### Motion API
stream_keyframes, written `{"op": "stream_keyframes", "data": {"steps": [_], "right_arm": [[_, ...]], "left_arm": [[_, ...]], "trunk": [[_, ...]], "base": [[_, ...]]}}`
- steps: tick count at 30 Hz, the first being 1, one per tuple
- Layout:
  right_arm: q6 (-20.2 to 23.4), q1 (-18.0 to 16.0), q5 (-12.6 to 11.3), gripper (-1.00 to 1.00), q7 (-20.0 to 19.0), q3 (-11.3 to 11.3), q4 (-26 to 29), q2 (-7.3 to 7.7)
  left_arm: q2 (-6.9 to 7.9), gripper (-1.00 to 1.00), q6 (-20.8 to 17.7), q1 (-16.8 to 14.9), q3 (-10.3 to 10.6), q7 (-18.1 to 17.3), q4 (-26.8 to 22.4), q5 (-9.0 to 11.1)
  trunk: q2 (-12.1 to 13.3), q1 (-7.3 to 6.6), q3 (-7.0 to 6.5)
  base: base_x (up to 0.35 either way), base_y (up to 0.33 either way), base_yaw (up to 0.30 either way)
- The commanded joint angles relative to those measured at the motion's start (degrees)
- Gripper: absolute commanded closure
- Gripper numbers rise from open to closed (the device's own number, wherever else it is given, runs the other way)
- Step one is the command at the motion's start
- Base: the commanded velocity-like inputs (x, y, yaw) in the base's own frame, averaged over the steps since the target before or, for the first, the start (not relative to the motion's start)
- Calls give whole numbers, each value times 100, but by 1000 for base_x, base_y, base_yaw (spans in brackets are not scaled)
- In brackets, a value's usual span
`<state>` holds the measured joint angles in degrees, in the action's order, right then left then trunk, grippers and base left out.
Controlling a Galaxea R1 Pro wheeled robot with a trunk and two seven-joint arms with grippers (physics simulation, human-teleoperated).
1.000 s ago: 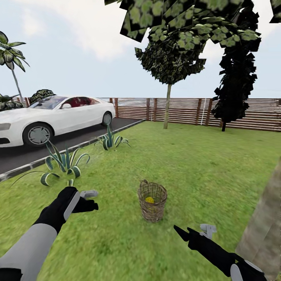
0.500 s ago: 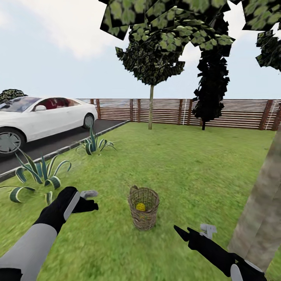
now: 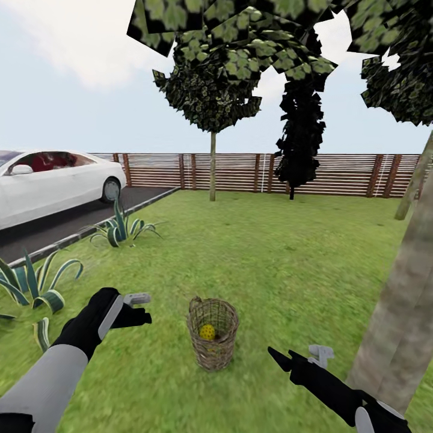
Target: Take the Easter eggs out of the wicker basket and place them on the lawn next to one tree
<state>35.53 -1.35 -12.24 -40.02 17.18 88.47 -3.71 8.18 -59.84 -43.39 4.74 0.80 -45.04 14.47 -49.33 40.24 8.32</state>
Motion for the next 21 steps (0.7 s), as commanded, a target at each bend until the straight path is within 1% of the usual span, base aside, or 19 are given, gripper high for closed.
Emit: {"op": "stream_keyframes", "data": {"steps": [1,11,17,21], "right_arm": [[38,-6,-24,-100,-15,14,4,-7],[57,-6,-24,-100,-6,15,4,-7],[50,-6,-24,-100,-4,15,4,-7],[56,-6,-24,-100,-3,18,4,-7]], "left_arm": [[8,-100,-16,-4,25,8,-5,21],[8,-100,-16,-3,24,8,-5,21],[8,-100,-16,-3,26,8,-5,16],[8,-100,-16,-3,32,8,-5,13]], "trunk": [[-6,4,9],[-6,4,8],[-6,4,8],[-6,4,8]], "base": [[284,215,-35],[284,215,-17],[284,197,-174],[283,146,-68]]}}
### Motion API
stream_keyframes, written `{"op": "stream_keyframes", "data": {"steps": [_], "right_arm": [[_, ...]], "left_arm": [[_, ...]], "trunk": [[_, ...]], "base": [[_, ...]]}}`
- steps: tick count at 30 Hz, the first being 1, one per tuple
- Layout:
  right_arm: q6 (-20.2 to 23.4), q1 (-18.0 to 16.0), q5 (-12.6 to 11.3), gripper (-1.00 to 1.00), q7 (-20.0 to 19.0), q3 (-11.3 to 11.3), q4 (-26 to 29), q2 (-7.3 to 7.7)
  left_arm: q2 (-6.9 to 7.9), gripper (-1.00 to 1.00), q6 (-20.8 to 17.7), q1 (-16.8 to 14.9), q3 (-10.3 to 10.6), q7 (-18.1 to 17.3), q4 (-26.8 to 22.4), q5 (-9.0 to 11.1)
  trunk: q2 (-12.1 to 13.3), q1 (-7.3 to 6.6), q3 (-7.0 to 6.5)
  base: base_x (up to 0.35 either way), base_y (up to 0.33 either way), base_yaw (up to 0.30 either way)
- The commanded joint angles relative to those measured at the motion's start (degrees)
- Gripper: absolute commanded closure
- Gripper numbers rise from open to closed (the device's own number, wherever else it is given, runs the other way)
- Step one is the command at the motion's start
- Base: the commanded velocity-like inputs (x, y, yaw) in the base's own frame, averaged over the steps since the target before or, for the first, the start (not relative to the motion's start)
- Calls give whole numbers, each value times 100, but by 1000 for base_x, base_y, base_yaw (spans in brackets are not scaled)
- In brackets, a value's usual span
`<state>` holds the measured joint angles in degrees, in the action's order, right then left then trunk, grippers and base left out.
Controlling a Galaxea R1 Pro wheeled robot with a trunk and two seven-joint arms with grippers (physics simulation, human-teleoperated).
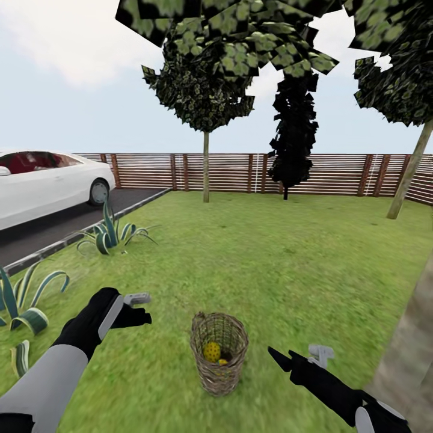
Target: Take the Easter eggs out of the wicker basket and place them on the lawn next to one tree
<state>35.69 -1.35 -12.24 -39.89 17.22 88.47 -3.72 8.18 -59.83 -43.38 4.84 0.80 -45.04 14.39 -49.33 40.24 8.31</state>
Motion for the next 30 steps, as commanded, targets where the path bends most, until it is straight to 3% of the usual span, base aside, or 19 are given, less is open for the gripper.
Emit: {"op": "stream_keyframes", "data": {"steps": [1,30], "right_arm": [[39,-6,-24,-100,-16,14,3,-6],[7,-4,-36,-100,-19,35,-57,46]], "left_arm": [[8,-100,-17,-4,24,8,-5,20],[-2,-100,-17,-22,50,8,4,20]], "trunk": [[-6,4,9],[-6,4,4]], "base": [[278,116,-29],[18,6,-18]]}}
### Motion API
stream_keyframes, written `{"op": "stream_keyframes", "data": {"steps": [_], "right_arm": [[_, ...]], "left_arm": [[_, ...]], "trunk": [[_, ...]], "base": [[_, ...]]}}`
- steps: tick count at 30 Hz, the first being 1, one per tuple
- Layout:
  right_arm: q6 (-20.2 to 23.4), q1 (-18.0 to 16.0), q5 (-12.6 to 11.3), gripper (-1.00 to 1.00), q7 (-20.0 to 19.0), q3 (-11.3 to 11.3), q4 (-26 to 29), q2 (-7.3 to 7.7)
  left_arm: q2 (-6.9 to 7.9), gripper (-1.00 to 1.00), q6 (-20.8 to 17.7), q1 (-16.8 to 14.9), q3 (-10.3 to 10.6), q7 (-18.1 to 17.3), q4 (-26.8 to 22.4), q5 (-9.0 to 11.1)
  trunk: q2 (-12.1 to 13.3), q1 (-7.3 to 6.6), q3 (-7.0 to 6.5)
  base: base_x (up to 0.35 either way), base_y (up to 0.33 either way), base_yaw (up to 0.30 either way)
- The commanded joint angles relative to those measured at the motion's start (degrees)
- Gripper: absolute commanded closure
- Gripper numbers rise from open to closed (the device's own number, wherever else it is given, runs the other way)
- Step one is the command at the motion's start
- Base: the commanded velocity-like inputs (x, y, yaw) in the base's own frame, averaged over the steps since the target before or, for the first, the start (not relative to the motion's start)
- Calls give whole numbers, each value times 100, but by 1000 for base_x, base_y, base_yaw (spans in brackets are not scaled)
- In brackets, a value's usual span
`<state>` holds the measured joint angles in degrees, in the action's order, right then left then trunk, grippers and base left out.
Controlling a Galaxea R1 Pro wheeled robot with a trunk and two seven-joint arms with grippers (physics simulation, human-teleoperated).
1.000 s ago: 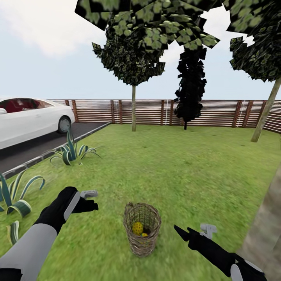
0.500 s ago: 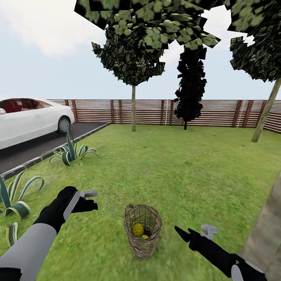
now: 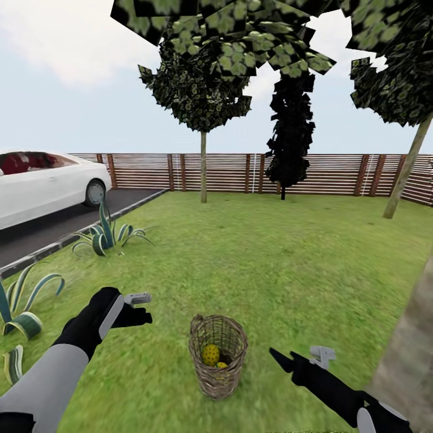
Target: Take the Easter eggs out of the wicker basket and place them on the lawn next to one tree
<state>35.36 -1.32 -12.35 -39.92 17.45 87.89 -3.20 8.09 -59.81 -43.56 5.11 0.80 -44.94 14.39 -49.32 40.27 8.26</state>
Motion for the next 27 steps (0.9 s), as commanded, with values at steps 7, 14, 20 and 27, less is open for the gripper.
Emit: {"op": "stream_keyframes", "data": {"steps": [7,14,20,27], "right_arm": [[49,-9,-30,-100,-15,11,4,2],[50,-9,-31,-100,-16,10,6,3],[32,-8,-38,-100,-16,11,6,3],[35,-9,-35,-100,-14,7,4,3]], "left_arm": [[-7,-100,-19,-4,22,8,-6,16],[-9,-100,-19,-4,18,8,-6,12],[-9,-100,-19,-4,18,8,-6,12],[-9,-100,-19,-4,16,8,-6,12]], "trunk": [[-7,1,-8],[-7,1,-26],[-7,1,-37],[-7,1,-40]], "base": [[0,0,-233],[0,44,-258],[0,179,-181],[0,228,-31]]}}
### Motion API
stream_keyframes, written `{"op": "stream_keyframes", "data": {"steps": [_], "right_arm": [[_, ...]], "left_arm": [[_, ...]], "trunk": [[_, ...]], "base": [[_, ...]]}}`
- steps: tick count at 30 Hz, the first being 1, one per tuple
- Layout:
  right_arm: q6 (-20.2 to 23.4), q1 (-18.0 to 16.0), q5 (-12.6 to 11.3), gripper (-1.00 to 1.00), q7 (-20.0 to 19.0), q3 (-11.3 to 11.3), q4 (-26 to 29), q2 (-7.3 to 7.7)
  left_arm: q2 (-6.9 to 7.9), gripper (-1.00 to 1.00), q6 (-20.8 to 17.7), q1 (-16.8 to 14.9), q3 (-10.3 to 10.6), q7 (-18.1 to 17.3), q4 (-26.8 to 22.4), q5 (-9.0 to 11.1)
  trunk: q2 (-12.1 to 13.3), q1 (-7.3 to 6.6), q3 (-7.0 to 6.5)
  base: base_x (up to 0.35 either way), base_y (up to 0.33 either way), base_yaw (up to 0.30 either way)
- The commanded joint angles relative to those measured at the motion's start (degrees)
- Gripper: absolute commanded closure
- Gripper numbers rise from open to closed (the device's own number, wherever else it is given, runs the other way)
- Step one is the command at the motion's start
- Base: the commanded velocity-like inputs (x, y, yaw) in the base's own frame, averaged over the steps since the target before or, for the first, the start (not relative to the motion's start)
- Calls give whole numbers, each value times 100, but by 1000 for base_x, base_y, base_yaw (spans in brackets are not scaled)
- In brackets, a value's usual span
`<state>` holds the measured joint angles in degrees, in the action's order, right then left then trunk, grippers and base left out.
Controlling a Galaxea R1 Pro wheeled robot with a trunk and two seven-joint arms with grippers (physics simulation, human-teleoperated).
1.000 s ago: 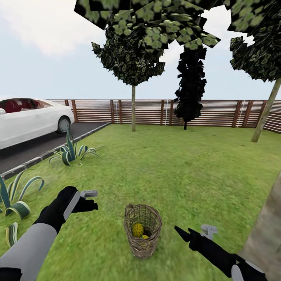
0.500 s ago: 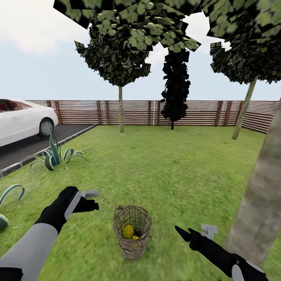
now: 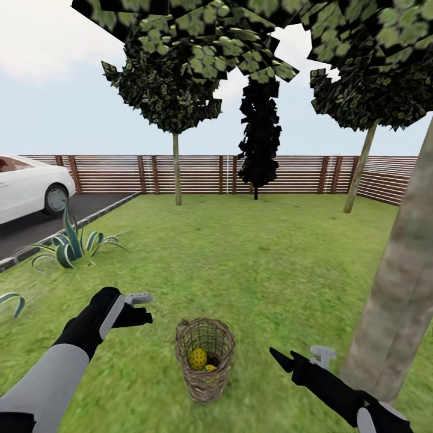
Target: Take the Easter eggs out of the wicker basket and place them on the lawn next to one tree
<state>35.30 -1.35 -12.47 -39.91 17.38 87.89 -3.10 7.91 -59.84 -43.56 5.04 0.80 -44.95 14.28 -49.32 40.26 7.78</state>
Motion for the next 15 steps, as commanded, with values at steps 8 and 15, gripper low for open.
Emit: {"op": "stream_keyframes", "data": {"steps": [8,15], "right_arm": [[54,-6,-19,-100,-10,13,2,-7],[52,-6,-21,-100,-14,12,4,-7]], "left_arm": [[8,-100,-16,-4,26,8,-5,17],[8,-100,-16,-4,27,8,-5,14]], "trunk": [[-7,1,-8],[-7,1,-32]], "base": [[16,221,-151],[90,68,-248]]}}
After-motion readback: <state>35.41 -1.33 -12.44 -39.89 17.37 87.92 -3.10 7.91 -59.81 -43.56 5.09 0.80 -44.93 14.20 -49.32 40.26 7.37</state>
